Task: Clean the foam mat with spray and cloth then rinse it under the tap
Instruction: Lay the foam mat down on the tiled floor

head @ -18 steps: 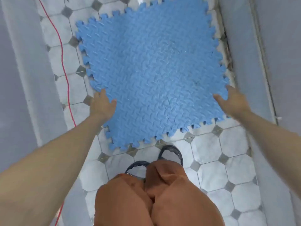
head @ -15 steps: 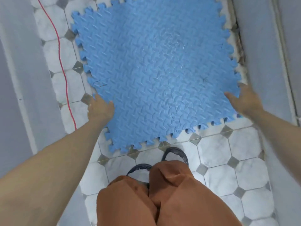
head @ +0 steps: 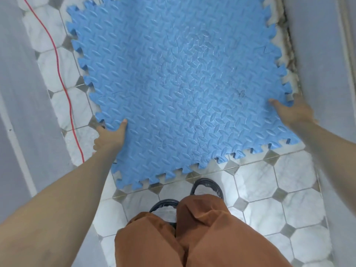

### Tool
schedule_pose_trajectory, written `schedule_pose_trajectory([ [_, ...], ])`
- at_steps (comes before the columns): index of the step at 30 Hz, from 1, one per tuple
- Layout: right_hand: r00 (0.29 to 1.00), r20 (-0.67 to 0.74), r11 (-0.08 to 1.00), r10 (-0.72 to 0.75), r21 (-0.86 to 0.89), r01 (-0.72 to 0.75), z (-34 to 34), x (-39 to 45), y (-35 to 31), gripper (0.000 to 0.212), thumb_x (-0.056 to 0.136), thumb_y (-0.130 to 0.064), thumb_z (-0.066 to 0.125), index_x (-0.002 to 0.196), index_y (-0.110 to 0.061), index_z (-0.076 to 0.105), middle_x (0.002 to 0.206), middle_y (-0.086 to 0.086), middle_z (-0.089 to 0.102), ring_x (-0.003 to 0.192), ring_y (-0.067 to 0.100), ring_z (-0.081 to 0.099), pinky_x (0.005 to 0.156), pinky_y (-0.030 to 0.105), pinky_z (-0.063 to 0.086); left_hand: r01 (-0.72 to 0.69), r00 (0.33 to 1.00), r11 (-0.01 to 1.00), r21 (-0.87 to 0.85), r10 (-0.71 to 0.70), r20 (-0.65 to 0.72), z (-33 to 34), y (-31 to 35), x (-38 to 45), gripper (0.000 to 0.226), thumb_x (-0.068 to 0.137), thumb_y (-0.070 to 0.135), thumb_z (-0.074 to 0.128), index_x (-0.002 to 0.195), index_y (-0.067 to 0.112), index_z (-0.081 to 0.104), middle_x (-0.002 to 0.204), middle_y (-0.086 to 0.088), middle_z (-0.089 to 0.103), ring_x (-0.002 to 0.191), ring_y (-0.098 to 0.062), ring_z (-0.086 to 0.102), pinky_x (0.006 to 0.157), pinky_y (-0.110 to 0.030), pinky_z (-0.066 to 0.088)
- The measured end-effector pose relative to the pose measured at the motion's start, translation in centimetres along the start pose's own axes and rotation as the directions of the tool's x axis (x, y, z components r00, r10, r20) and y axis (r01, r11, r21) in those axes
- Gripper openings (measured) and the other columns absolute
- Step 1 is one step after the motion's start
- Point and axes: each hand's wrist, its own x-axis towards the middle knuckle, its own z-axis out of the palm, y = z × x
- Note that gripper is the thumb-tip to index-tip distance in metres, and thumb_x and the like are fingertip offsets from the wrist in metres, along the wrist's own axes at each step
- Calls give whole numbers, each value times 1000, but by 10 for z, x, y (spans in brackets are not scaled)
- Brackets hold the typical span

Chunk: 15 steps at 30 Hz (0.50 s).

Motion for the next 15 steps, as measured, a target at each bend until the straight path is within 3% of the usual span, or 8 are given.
schedule_pose_trajectory([
  [2,1000,7,999,12,-36,-12,-16,-14,-2,92,63,-87,43,131,-25,48,131,16,57,124,39,50,105,55,37,0,1000,998,59,1,-19,-21,2,-4,100,49,90,45,129,32,30,130,-13,53,120,-42,47,101,-58,36],
  [5,999,-30,1000,-11,18,12,-49,-46,-9,69,76,-77,50,107,-16,51,121,20,59,116,40,53,96,47,41,-52,997,994,100,57,-47,-69,13,-28,84,55,89,42,111,26,36,119,-15,57,115,-39,51,103,-55,34],
  [9,992,-116,998,-44,37,49,-89,-102,-21,68,83,-70,52,111,-8,54,114,23,62,108,42,59,84,44,45,-113,986,989,100,124,-112,-125,30,-59,76,72,79,49,119,20,37,123,-18,57,116,-41,51,103,-52,35],
  [15,986,-168,1000,-16,-16,14,-158,-208,-21,63,89,-65,46,122,-13,60,116,25,64,109,45,59,91,49,47,-229,948,957,180,261,-183,-218,51,-122,65,80,68,53,125,22,46,117,-18,61,113,-41,54,96,-48,37],
])
